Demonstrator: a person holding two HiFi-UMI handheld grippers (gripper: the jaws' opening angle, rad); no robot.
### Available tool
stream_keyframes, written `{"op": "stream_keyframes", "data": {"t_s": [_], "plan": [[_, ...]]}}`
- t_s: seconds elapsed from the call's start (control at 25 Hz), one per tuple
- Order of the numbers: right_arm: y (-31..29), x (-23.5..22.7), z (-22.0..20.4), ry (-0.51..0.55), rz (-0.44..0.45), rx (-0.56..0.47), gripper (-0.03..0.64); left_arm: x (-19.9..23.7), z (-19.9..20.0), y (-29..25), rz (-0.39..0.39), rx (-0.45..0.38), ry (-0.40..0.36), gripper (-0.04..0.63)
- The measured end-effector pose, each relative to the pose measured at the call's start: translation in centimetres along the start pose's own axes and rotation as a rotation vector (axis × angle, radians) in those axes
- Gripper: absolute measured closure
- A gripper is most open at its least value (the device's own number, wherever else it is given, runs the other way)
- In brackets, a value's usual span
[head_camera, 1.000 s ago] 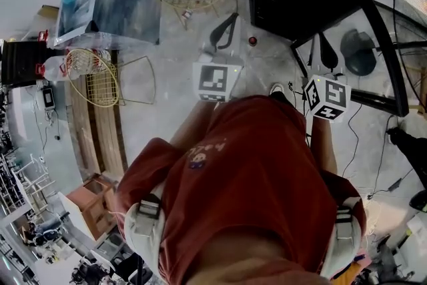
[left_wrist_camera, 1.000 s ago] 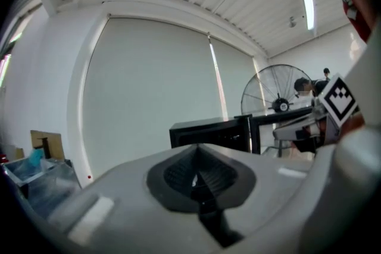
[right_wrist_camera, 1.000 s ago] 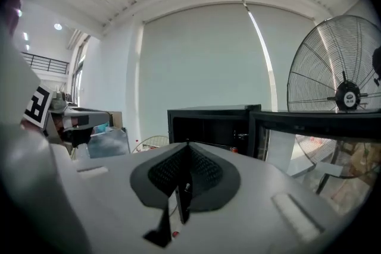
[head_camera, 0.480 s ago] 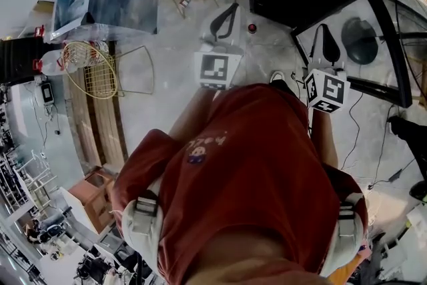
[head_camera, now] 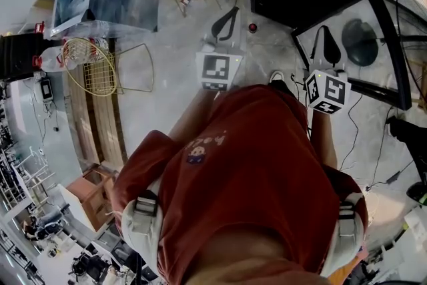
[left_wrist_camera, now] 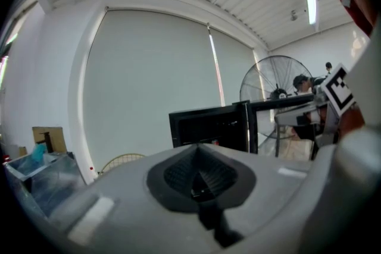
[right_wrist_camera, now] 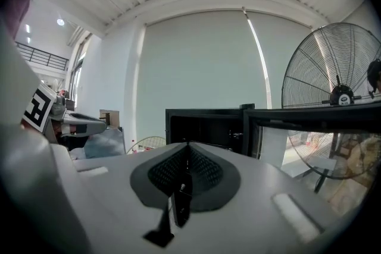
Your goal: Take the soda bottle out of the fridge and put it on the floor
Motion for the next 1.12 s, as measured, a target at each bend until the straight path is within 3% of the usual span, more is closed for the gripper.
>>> {"op": "stream_keyframes", "data": {"t_s": [0.36, 1.12], "plan": [[0.0, 0.2, -0.1, -0.012, 0.014, 0.007, 0.615, -0.3, -0.7, -0.3, -0.017, 0.055, -0.002, 0.595], [-0.8, -0.2, -0.8, -0.02, 0.021, 0.026, 0.615, -0.5, -1.3, -1.3, -0.025, 0.086, -0.003, 0.595]]}}
Point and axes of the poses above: the fingertips, and each gripper's own axes: y backward along the fingers, x to its left, z out of its top, the point moved 5 cm from there along y, backward along the fingers, and after that the axes turned 12 degrees about x, right-handed, at the moved point
